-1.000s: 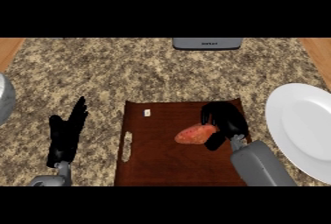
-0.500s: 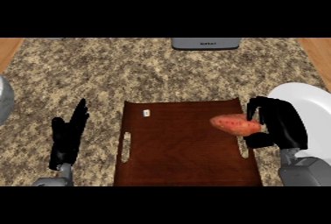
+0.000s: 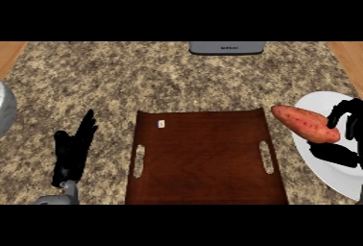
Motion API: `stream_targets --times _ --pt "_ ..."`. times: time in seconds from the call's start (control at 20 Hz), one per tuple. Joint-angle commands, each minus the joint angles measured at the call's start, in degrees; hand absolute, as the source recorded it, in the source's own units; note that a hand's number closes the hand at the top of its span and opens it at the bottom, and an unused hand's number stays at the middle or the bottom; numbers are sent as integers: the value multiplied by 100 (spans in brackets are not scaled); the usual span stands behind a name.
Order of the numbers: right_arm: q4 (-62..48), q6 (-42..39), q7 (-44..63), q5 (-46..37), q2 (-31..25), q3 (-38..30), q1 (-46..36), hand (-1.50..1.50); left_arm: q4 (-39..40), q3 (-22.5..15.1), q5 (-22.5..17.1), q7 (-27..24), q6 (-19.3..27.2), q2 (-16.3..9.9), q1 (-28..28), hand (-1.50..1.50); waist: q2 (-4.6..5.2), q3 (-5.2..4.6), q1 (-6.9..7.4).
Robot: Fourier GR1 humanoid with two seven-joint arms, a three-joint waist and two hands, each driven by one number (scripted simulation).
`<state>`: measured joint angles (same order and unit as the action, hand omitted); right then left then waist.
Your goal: Pick the sweet potato from the tray and place it in the plate
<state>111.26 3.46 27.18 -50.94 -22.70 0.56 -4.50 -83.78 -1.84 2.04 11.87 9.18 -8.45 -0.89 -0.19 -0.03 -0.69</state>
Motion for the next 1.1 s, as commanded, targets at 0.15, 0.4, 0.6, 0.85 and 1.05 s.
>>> stream_targets --times 0.15,0.4,0.6,0.85,1.05 --pt "-312 -369 69 532 -152 -1071 -283 150 413 186 47 -104 -22 47 -344 0 21 2 56" --pt "-1241 178 -936 568 -170 -1483 155 150 -522 30 90 337 -85 14 116 0 16 6 75" --pt "-2223 -58 -1176 784 -541 -1888 -493 150 365 107 192 -180 -67 167 -244 0 26 3 71" --pt "-3647 -377 -1682 922 -943 -2013 -830 150 -112 39 130 40 -179 121 28 0 34 6 130" --pt "-4719 -456 -2234 1039 -896 -1946 -1052 150 37 149 73 -67 -240 89 -43 0 43 7 136"
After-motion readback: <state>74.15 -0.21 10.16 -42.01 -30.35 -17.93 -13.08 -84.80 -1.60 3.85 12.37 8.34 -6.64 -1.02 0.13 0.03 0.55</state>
